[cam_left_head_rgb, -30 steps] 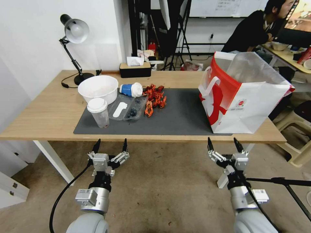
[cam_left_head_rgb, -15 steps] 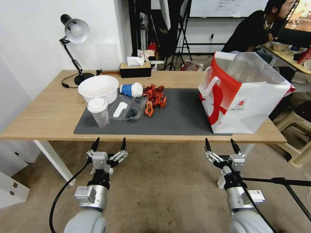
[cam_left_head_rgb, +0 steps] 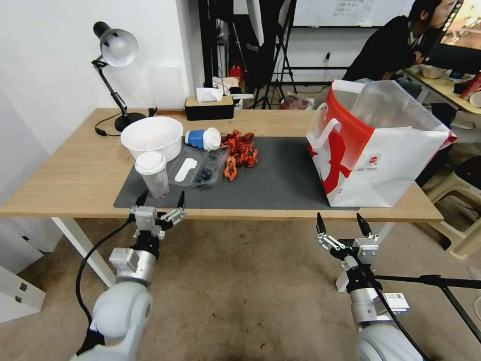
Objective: Pick up the trash from the table and place it into the takeout bag.
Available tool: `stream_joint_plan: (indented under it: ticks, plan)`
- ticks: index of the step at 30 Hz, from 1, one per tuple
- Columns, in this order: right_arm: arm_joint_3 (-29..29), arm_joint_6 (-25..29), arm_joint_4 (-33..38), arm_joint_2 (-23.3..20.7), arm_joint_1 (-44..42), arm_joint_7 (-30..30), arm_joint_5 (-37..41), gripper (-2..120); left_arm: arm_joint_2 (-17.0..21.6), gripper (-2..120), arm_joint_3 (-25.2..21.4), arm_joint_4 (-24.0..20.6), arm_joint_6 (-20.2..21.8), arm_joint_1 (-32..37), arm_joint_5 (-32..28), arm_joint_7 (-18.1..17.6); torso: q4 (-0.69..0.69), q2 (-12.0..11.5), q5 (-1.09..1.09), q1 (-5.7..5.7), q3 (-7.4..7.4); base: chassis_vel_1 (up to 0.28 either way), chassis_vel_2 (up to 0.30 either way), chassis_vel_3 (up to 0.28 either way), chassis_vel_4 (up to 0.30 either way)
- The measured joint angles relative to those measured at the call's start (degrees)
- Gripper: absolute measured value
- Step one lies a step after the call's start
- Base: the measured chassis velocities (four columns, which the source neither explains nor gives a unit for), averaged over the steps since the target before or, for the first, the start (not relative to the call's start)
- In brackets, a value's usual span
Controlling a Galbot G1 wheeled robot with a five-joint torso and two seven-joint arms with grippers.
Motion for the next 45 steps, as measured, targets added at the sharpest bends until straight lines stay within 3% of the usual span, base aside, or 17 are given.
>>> stream_joint_plan:
  ticks: [11,22,28,31,33,36,40,45]
  plan:
    - [0.1,-0.3,0.1,0.2,0.4,0.2,-0.4,100,5.2,100,1.1,8.5,0.3,-6.8,-5.4,-0.3,0.0,0.0,0.01,0.0,0.0,0.0,0.0,0.0,0.0]
    - [0.1,-0.8,0.1,0.0,1.1,0.5,-0.4,100,7.0,95,2.0,12.2,0.3,-10.8,-6.7,0.2,0.0,0.0,0.01,0.0,0.0,0.0,0.0,0.0,0.0]
    - [0.1,-0.9,0.1,-0.1,1.4,0.6,-0.3,100,7.9,79,2.4,12.9,0.3,-11.0,-6.7,0.5,0.0,0.0,0.01,0.0,0.0,0.0,0.0,0.0,0.0]
    - [0.1,-0.9,0.1,0.0,1.4,0.6,-0.4,100,8.3,65,2.4,13.2,0.1,-11.0,-6.7,0.7,0.0,0.0,0.0,0.0,0.0,0.0,0.0,0.0,0.0]
    - [0.0,-0.9,0.1,0.1,1.4,0.6,-0.4,100,8.4,62,2.4,13.3,0.0,-11.0,-6.7,0.7,0.0,0.0,0.01,0.0,0.0,0.0,0.0,0.0,0.0]
    - [0.0,-0.9,0.1,0.2,1.5,0.6,-0.4,100,8.8,46,2.4,13.4,-0.5,-10.9,-6.6,0.9,0.0,0.0,0.01,0.0,0.0,0.0,0.0,0.0,0.0]
    - [0.0,-0.9,0.1,0.2,1.5,0.6,-0.5,100,9.4,34,2.2,12.8,-1.1,-10.5,-6.6,1.1,0.0,0.0,0.0,0.0,0.0,0.0,0.0,0.0,0.0]
    - [0.1,-0.9,0.1,0.3,1.6,0.6,-0.5,100,10.3,33,2.0,10.6,-1.3,-10.2,-6.6,1.2,0.0,0.0,0.0,0.0,0.0,0.0,0.0,0.0,0.0]
